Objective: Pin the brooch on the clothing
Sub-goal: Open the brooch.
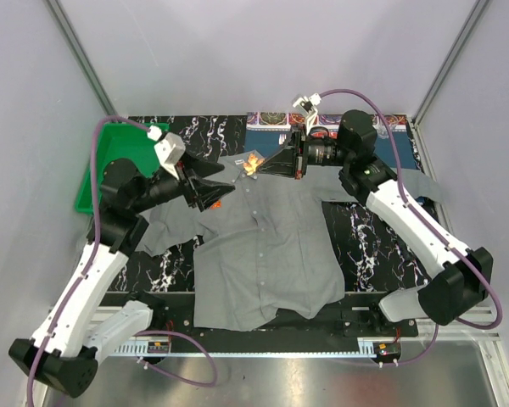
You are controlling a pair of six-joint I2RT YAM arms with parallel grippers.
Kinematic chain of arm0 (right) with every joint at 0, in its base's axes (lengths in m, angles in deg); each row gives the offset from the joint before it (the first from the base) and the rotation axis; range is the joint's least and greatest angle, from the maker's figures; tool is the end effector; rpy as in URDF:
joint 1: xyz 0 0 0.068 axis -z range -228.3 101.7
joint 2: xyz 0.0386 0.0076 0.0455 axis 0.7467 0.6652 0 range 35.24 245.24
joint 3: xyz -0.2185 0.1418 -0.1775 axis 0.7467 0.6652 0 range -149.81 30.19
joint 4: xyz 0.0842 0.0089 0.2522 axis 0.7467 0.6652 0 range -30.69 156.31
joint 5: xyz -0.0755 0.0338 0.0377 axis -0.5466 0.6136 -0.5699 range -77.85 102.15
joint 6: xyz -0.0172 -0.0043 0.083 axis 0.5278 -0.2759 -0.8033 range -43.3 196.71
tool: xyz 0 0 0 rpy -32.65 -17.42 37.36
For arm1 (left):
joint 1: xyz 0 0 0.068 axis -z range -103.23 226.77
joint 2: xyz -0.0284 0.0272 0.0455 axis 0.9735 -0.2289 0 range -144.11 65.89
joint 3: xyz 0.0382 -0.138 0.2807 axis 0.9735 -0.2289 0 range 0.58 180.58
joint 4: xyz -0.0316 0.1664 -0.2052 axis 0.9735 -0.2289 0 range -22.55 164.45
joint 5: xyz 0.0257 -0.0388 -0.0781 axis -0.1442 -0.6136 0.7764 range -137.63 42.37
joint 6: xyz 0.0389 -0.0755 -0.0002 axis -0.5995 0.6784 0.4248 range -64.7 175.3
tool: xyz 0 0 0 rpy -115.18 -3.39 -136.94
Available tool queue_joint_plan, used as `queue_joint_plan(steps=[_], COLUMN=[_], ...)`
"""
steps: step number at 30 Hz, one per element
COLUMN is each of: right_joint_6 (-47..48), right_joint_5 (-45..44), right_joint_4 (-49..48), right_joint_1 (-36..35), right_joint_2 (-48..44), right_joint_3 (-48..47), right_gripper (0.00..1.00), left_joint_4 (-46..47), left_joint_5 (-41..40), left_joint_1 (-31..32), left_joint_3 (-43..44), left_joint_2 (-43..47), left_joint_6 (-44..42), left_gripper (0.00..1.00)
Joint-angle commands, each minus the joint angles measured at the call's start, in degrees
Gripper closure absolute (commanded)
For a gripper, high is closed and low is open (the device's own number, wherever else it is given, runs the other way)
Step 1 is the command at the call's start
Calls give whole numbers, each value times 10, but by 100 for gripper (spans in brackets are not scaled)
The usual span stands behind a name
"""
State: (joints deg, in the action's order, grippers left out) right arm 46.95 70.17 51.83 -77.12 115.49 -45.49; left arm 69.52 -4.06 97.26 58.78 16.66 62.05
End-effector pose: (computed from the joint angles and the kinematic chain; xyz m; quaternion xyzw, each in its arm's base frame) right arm 0.2631 0.2169 0.4623 -0.3465 0.6054 0.6014 0.3895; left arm 0.1547 -0.1127 0.4536 0.3453 0.5961 -0.4059 0.6006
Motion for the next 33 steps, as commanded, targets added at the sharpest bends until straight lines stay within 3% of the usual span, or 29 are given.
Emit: queue_joint_plan(steps=[1,9,15,20,33], right_joint_6=[37,73,65,54,36], right_joint_5=[3,-56,-59,-50,-44], right_joint_4=[-9,52,49,37,19], right_joint_1=[-3,-23,-30,-31,-31], right_joint_2=[-20,-30,-28,-27,-26], right_joint_3=[0,-7,-6,-4,-2], right_gripper=[100,100,100,100,100], left_joint_4=[125,170,143,124,149], left_joint_5=[72,19,-36,-71,-41], left_joint_1=[4,17,29,31,51], left_joint_3=[13,17,28,37,24], left_joint_2=[-28,-44,-59,-68,-82], left_joint_6=[249,297,285,286,307], left_gripper=[35,48,59,60,66])
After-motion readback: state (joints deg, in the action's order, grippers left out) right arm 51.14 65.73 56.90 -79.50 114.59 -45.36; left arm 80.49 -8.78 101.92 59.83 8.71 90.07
